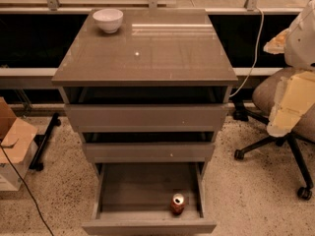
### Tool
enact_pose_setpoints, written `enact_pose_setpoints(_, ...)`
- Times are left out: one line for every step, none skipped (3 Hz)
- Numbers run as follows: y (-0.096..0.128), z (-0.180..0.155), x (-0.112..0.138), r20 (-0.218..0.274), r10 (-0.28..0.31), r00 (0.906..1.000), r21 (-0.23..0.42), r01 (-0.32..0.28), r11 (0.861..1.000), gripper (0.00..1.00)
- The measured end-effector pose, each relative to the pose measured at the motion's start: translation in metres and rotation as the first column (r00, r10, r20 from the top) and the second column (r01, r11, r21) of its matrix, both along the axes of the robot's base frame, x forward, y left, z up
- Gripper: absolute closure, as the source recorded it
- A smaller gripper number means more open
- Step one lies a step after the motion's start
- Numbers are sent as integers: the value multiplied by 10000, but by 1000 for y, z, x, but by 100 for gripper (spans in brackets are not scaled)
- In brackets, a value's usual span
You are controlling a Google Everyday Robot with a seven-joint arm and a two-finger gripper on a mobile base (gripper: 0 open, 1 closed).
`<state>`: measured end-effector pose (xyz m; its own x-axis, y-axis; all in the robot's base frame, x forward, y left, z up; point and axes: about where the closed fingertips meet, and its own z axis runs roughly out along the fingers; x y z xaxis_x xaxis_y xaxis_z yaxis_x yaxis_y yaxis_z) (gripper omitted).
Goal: Pick coke can from bottom drawer and place on counter
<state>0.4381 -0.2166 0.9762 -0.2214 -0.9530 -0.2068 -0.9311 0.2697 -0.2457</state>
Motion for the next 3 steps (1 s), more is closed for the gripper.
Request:
enact_pose_setpoints(0,0,0,0,0,10000,0,0,10000,0)
enact_pose_setpoints(-2,-2,-1,102,-80,9999,209,78,9998,0)
enact_pose_setpoints(-5,-11,0,212,-99,9997,500,88,9987,0)
